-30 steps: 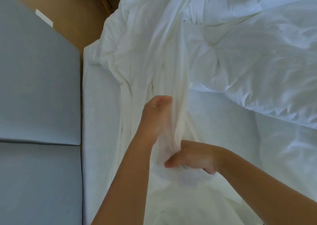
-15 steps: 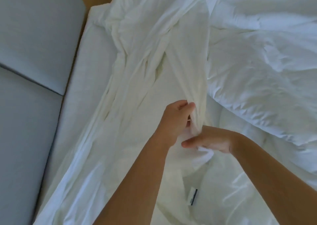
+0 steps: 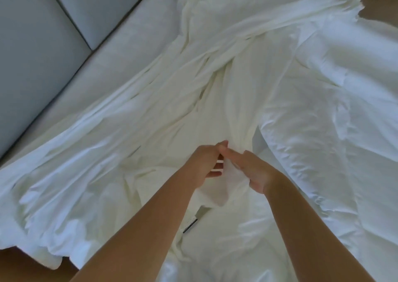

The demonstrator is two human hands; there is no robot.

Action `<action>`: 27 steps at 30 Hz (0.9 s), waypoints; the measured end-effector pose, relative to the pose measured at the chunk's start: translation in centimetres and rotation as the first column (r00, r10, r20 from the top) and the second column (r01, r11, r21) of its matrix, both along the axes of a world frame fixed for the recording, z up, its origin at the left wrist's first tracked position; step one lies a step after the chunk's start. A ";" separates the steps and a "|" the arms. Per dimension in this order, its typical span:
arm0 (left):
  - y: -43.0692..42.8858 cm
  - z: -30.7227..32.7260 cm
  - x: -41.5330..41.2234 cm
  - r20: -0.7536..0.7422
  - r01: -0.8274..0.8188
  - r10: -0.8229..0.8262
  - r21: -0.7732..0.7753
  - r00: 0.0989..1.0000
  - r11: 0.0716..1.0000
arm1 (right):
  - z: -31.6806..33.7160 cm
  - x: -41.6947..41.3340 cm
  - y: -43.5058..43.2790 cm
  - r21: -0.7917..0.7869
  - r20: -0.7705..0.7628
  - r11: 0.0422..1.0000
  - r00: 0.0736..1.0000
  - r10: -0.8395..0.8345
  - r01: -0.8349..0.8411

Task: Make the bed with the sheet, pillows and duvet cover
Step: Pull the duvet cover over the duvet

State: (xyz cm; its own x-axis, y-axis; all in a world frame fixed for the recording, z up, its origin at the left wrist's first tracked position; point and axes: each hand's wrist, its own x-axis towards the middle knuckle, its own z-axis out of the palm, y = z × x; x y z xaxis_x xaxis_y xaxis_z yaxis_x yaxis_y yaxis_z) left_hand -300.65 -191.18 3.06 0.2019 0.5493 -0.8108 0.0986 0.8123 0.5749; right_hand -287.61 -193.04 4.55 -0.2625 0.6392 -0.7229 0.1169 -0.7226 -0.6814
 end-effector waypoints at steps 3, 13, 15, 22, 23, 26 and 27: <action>0.7 0.6 0.6 0.003 -0.002 0.002 0.071 1.000 0.997 | -0.2 0.4 -0.2 0.049 0.090 0.995 0.993 0.080 -0.084; 2.6 4.5 3.4 -0.253 0.242 -0.110 0.581 0.961 0.777 | -1.1 0.1 -0.2 0.042 -0.199 0.981 0.964 -0.179 0.191; 1.7 2.9 2.1 -0.463 0.362 -0.072 0.578 0.884 0.731 | -1.4 -0.4 -0.5 -0.042 -0.350 0.941 0.877 -0.329 0.336; -2.2 -1.8 -1.4 -0.409 0.296 -0.306 -0.090 0.859 0.951 | -1.7 1.4 -0.6 -0.155 -0.308 0.943 0.893 -0.329 0.294; -1.9 -1.9 -1.1 -0.315 0.177 -0.198 -0.092 0.928 0.980 | -1.7 1.6 -0.7 -0.107 -0.259 0.963 0.928 -0.268 0.248; -0.9 -1.9 0.6 -0.135 -0.040 0.036 -0.025 0.990 0.999 | -1.3 1.5 -0.9 -0.007 -0.137 0.992 0.982 -0.127 0.127; -0.6 -1.7 1.2 -0.104 -0.061 0.061 0.003 0.993 0.998 | -1.0 1.2 -0.8 0.013 -0.127 0.994 0.986 -0.110 0.112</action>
State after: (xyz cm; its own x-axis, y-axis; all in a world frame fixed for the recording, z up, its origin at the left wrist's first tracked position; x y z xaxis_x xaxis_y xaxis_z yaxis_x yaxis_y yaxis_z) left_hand -299.41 -191.78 1.39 0.0825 0.5576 -0.8260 0.1078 0.8190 0.5636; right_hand -286.44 -193.88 3.57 -0.2773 0.6835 -0.6752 -0.0509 -0.7123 -0.7001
